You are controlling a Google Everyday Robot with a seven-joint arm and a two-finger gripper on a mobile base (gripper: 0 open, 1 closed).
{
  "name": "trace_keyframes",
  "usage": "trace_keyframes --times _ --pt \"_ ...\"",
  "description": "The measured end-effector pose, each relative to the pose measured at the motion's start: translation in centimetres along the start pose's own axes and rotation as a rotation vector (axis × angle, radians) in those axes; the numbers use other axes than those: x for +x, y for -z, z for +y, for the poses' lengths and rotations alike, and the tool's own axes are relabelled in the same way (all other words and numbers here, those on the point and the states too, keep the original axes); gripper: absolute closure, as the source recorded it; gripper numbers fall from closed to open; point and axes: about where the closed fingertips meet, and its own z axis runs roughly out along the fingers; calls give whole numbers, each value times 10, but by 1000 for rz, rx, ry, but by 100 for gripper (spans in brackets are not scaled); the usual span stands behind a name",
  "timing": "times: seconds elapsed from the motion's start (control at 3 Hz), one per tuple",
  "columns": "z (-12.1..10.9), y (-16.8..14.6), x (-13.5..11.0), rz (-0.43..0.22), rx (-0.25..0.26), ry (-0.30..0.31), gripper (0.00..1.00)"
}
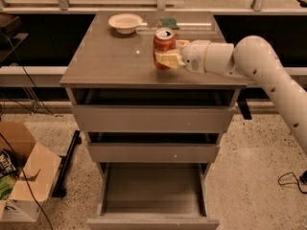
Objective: Pick coke can from bottom drawer and place on counter
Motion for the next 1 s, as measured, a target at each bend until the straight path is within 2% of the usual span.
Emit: trace_keyframes --times 0.67,1.0 --pt "-17 -6 32 48 24 -68 8" --pt "-16 -8 32 48 21 -68 0"
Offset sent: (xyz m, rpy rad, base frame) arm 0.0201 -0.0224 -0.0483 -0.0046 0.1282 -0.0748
